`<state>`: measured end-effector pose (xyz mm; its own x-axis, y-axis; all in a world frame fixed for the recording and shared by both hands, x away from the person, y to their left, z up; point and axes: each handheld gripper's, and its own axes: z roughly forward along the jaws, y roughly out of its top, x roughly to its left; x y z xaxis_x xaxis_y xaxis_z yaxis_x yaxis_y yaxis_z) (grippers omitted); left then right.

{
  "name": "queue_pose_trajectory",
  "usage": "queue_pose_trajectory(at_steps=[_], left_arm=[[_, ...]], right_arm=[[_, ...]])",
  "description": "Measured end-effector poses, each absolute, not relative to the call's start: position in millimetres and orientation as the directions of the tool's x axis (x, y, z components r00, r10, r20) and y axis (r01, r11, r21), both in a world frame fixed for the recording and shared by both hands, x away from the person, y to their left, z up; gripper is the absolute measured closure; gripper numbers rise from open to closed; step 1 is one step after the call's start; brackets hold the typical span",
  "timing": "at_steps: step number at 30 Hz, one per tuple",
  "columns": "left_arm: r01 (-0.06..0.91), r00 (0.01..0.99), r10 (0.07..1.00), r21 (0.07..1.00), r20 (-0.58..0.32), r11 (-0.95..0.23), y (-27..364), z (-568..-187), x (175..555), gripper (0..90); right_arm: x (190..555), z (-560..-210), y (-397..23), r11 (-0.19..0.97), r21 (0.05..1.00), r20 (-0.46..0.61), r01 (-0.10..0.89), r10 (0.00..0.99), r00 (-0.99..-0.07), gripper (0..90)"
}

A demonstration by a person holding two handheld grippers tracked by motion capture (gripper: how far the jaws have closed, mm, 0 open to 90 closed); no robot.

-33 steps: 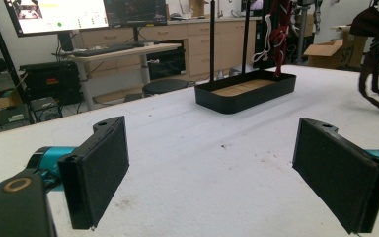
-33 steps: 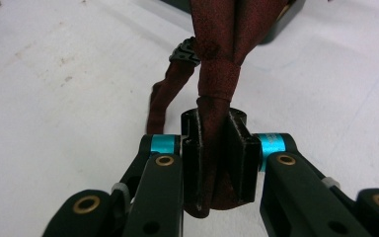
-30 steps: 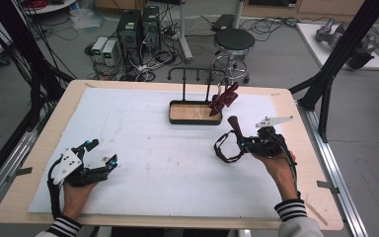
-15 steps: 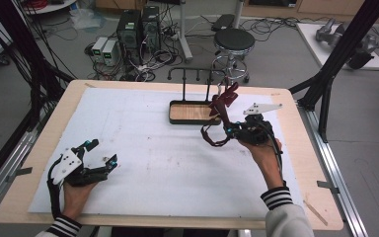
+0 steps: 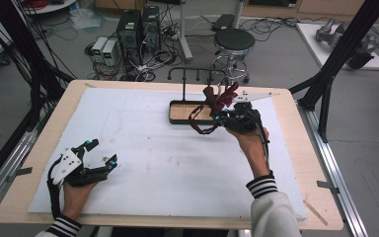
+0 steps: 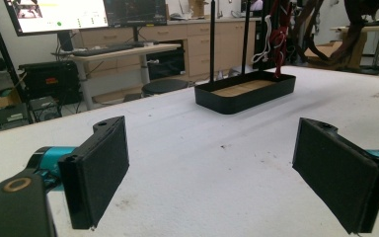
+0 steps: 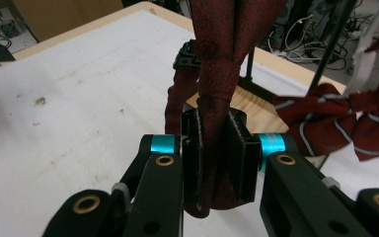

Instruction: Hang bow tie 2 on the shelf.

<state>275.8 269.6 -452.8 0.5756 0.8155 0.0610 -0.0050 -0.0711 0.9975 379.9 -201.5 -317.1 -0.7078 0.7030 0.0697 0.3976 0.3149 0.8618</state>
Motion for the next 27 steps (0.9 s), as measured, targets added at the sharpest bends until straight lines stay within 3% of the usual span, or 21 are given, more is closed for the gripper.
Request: queue_pose_trajectory(at_steps=[27], left_arm=[[-0.006,0.576,0.815,0.998,0.057,-0.066,269.7,-452.9,276.0,14.3]], right_arm=[[419.7,-309.7,-140.2,0.243,0.903,0.092,0.353,0.694,-0.714,78.7]])
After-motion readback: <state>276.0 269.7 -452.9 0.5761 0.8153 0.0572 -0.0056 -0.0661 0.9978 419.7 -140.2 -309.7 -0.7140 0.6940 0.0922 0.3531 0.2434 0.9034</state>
